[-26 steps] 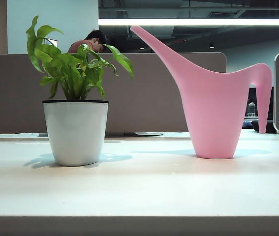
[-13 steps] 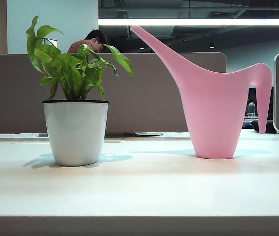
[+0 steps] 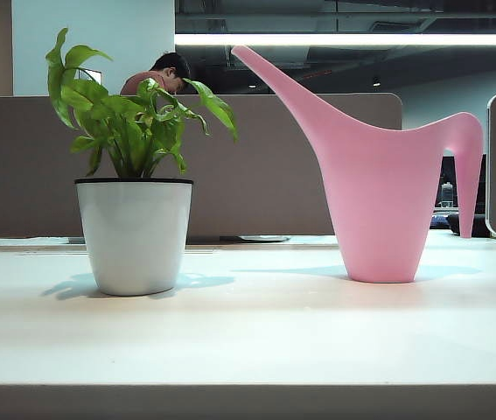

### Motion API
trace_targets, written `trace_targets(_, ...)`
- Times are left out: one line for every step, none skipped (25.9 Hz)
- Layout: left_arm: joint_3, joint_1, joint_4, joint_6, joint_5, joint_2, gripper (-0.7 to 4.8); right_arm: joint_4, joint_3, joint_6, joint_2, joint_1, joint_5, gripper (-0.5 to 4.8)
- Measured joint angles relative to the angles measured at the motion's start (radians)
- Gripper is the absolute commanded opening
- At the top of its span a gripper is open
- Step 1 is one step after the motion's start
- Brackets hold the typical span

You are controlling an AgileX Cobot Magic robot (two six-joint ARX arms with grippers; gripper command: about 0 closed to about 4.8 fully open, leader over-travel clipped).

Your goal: Pick up the watering can from the table, water the potted plant, and put the can back.

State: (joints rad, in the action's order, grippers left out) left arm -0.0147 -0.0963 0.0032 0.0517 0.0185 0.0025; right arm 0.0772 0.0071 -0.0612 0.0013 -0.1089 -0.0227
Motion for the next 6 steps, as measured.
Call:
trace_targets(0.0,0.0,0.0,0.0,0.0,0.0,-0.05,0.0,0.0,0.0,0.0,0.025,0.0,-0.08)
trace_targets(0.0,0.0,0.0,0.0,0.0,0.0,-0.05,0.0,0.0,0.0,0.0,0.047,0.0,-0.08)
trace_targets(0.0,0.0,0.0,0.0,0.0,0.0,-0.05,0.0,0.0,0.0,0.0,0.058,0.0,-0.08)
trace_targets(0.0,0.0,0.0,0.0,0.0,0.0,-0.05,0.0,0.0,0.0,0.0,0.071,0.0,-0.08)
trace_targets(0.0,0.0,0.0,0.0,0.0,0.0,-0.05,0.0,0.0,0.0,0.0,0.076,0.0,-0.08)
trace_targets(0.0,0.0,0.0,0.0,0.0,0.0,-0.05,0.0,0.0,0.0,0.0,0.077,0.0,-0.08)
